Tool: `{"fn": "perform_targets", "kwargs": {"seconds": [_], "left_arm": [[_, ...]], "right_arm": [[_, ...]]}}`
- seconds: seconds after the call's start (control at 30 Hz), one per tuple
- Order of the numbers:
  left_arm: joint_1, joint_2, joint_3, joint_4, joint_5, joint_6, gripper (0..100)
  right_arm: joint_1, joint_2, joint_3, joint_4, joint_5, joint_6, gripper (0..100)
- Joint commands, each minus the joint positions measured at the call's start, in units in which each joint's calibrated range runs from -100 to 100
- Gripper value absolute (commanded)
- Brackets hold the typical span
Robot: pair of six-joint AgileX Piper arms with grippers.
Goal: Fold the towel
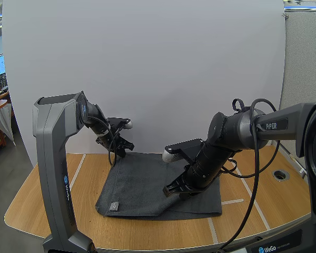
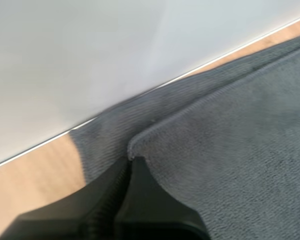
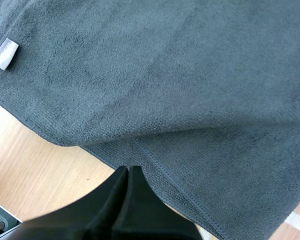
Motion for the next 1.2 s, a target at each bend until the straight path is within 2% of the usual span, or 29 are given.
{"fn": "perform_targets", "kwargs": {"seconds": [0.0, 0.53, 1.17], "left_arm": [[1.05, -0.9, -2.1, -0.9, -4.2, -0.5, 0], [1.39, -0.9, -5.5, -1.0, -2.8, -0.5, 0], [1.39, 2.7, -5.6, 1.3, -10.0, -0.5, 0]], "right_arm": [[0.0, -0.3, 0.2, 0.2, 0.7, -0.7, 0], [0.0, -0.3, 0.2, 0.6, 0.5, -0.7, 0], [0.0, -0.3, 0.2, 0.0, 1.3, -0.7, 0]]}}
